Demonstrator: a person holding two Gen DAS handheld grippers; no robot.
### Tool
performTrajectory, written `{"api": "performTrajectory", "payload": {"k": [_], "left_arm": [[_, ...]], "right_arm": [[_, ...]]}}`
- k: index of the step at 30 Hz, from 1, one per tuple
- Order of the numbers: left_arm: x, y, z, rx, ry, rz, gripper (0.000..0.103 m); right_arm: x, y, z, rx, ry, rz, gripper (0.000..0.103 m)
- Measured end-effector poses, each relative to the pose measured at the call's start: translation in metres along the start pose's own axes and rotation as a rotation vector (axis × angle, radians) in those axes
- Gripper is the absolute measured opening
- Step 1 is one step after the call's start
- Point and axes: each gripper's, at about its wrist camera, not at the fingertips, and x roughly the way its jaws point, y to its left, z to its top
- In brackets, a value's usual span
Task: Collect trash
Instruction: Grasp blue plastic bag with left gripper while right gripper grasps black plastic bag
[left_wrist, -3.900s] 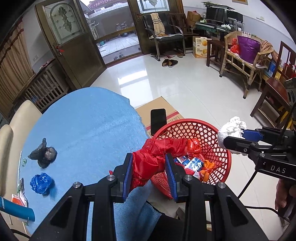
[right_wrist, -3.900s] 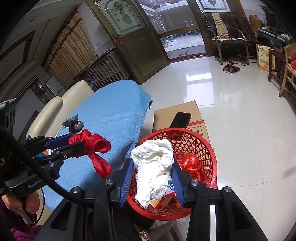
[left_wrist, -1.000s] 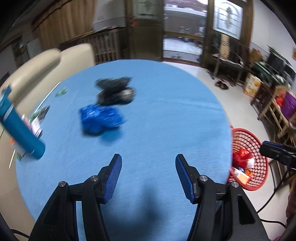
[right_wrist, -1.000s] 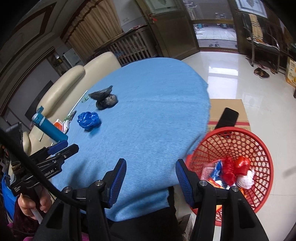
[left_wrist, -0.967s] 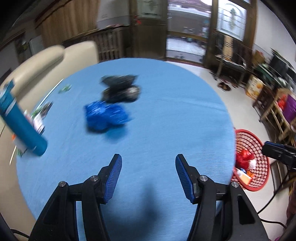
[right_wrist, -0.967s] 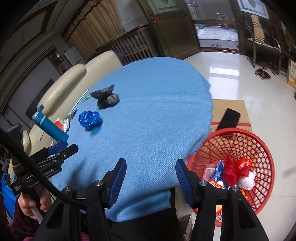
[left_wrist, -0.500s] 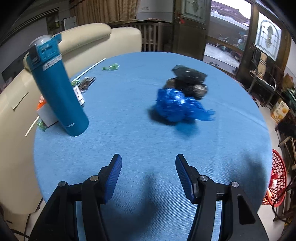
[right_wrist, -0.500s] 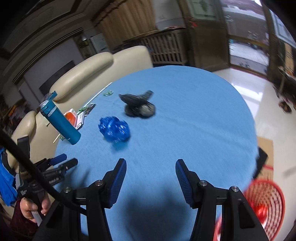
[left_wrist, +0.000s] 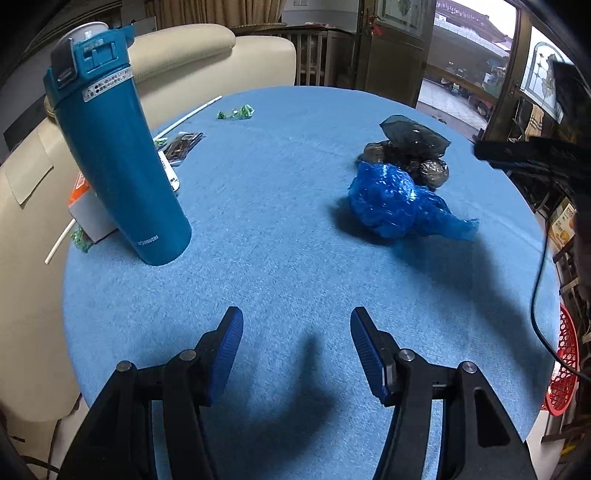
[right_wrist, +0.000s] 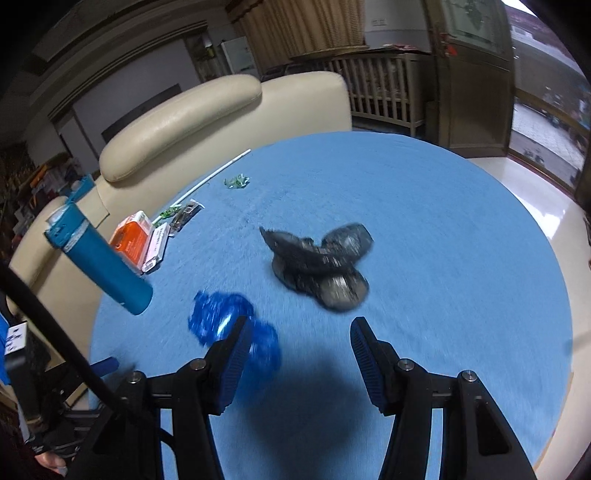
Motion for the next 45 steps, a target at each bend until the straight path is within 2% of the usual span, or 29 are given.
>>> {"api": "performTrajectory", "payload": {"k": [9, 14, 17, 19, 21, 23, 25, 27, 31, 34, 37, 41, 43, 44, 45], "left_arm": [[0.015, 0.006, 0.015, -0.005, 0.031, -0.006, 0.061], [0.023, 0.008, 0.030, -0.008, 0.047, -0.024, 0.061], [0.026, 0.006, 0.042, -0.001, 0.048, -0.054, 0.061], [0.028, 0.003, 0.052, 0.007, 0.045, -0.084, 0.062], [0.029, -0.002, 0.061, 0.015, 0.040, -0.121, 0.068], [0.029, -0.011, 0.071, 0.033, 0.018, -0.155, 0.070], [0.030, -0.022, 0.079, 0.068, -0.003, -0.196, 0.071], [0.034, -0.036, 0.086, 0.116, -0.017, -0.207, 0.072], [0.049, -0.060, 0.096, 0.190, -0.004, -0.246, 0.072], [0.062, -0.071, 0.103, 0.232, 0.018, -0.277, 0.072], [0.075, -0.081, 0.106, 0.253, 0.057, -0.285, 0.072], [0.085, -0.089, 0.101, 0.266, 0.069, -0.272, 0.072], [0.085, -0.090, 0.094, 0.272, 0.056, -0.243, 0.067], [0.083, -0.091, 0.092, 0.276, 0.051, -0.229, 0.059], [0.082, -0.091, 0.090, 0.274, 0.047, -0.226, 0.058]], "right_arm": [[0.067, 0.004, 0.043, -0.083, 0.046, -0.010, 0.059], [0.112, -0.007, 0.048, -0.103, 0.147, -0.019, 0.059], [0.120, -0.013, 0.043, -0.112, 0.140, -0.018, 0.059], [0.118, -0.018, 0.041, -0.098, 0.121, 0.002, 0.058], [0.114, -0.022, 0.037, -0.086, 0.111, 0.014, 0.050], [0.113, -0.025, 0.030, -0.098, 0.125, -0.011, 0.045], [0.110, -0.032, 0.024, -0.093, 0.136, -0.022, 0.044], [0.105, -0.043, 0.018, -0.056, 0.146, -0.026, 0.040], [0.090, -0.067, 0.004, 0.051, 0.144, -0.002, 0.040], [0.073, -0.070, -0.006, 0.066, 0.119, 0.011, 0.039], [0.052, -0.070, -0.015, 0.082, 0.080, 0.032, 0.039], [0.026, -0.071, -0.031, 0.128, 0.049, 0.074, 0.039], [0.020, -0.067, -0.037, 0.130, 0.052, 0.082, 0.039], [0.017, -0.067, -0.039, 0.126, 0.050, 0.080, 0.040], [0.015, -0.066, -0.038, 0.125, 0.044, 0.074, 0.041]]}}
